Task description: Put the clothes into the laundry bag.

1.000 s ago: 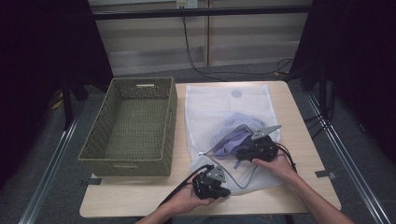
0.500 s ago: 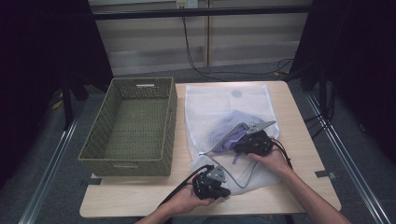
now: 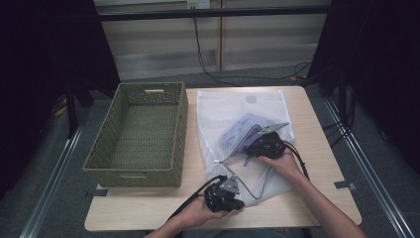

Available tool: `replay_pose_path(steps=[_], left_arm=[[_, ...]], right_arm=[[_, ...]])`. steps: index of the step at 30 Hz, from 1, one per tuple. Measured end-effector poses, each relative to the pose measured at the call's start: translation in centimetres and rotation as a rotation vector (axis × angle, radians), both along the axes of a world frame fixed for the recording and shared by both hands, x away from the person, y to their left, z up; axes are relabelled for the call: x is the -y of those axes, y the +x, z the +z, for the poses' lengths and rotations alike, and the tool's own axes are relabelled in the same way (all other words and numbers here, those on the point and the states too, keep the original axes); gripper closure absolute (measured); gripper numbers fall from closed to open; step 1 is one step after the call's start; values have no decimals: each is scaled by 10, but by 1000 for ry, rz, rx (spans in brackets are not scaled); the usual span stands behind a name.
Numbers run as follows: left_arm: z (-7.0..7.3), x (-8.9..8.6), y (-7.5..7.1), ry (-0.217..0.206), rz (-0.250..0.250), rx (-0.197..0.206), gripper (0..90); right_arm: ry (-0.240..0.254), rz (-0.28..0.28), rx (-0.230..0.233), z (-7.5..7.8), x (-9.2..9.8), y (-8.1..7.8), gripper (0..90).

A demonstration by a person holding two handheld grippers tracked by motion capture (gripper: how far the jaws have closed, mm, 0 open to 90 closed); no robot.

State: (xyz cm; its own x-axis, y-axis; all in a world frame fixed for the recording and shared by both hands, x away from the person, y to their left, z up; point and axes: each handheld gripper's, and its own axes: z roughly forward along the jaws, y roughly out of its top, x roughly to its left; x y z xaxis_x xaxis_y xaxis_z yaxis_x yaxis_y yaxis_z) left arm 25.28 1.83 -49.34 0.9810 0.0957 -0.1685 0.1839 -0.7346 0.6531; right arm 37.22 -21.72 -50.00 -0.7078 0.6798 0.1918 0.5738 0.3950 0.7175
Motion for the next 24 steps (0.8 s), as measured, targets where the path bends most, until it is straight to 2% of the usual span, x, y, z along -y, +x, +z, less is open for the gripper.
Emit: replay_pose_path(steps=[7, 10, 11, 12, 17, 18, 20, 22, 24], left_arm=[[0, 0, 0, -3, -3, 1, 896], [0, 0, 0, -1, -8, 6, 897], [0, 1, 0, -9, -5, 6, 896], [-2, 1, -1, -36, 2, 0, 896], [-2, 1, -1, -34, 1, 2, 896], [0, 0, 0, -2, -9, 6, 896], [-2, 1, 0, -36, 0, 0, 896], [0, 0, 1, -2, -10, 5, 896], [0, 0, 0, -2, -10, 5, 896]], right_arm=[[7, -28, -9, 1, -1, 9, 779], [-7, -32, -4, 2, -2, 11, 776], [-10, -36, -1, 2, -3, 12, 776], [-11, -41, 0, 2, -3, 13, 776], [-18, -66, 7, 4, -3, 18, 768], [-14, -71, 7, 4, -4, 19, 765], [-25, -77, 12, 4, -4, 21, 767], [-25, -85, 13, 4, -6, 23, 765], [-19, -89, 18, 4, -6, 24, 765]])
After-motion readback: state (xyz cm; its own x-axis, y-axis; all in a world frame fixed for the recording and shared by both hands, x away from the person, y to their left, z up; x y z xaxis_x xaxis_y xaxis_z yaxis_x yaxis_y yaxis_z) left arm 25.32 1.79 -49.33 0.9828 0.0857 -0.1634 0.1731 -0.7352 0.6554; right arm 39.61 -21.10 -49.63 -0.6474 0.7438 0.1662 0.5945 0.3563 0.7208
